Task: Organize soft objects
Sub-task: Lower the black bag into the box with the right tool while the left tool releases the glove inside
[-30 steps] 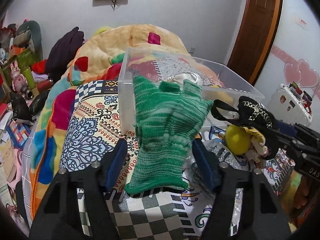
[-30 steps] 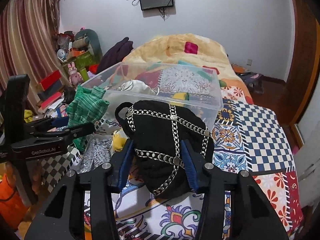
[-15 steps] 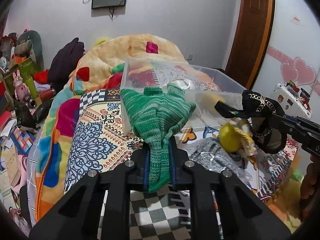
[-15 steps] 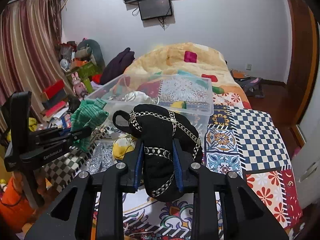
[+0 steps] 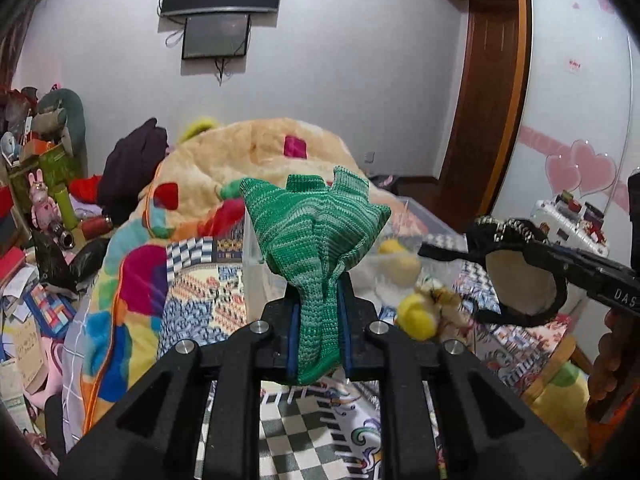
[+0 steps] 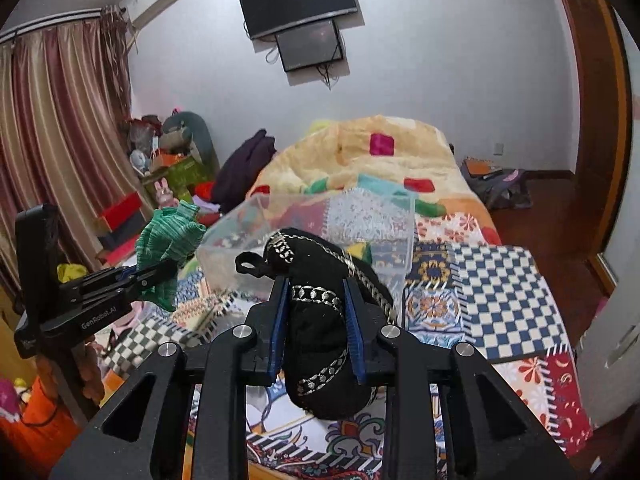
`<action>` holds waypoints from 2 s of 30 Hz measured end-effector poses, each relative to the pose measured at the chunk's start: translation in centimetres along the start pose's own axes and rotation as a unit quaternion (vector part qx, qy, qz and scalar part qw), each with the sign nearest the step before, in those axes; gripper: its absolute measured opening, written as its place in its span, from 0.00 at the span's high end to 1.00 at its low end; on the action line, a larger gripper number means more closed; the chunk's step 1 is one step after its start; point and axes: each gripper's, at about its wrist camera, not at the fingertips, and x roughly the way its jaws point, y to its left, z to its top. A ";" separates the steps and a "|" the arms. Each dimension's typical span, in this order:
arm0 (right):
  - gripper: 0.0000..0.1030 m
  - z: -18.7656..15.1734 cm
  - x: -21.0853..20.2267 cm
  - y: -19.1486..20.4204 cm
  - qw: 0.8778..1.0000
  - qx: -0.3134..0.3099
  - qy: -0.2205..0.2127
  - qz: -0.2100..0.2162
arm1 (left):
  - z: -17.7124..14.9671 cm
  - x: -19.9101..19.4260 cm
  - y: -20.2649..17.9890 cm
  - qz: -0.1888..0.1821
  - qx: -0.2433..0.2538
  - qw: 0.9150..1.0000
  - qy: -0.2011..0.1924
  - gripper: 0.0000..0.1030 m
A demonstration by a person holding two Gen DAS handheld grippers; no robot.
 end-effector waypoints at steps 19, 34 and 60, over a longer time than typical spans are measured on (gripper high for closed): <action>0.81 6.2 1.7 0.7 0.996 -0.038 -0.078 -0.029 | 5.5 4.8 1.6 -0.020 -0.013 1.000 0.012 0.85; 0.81 5.9 9.7 -0.1 0.999 -0.030 -0.005 -0.028 | 4.9 11.9 1.6 -0.012 0.005 0.995 0.096 0.85; 0.56 4.8 11.2 0.1 0.994 -0.063 0.077 -0.036 | 4.7 9.8 0.4 0.003 0.018 0.997 0.078 0.45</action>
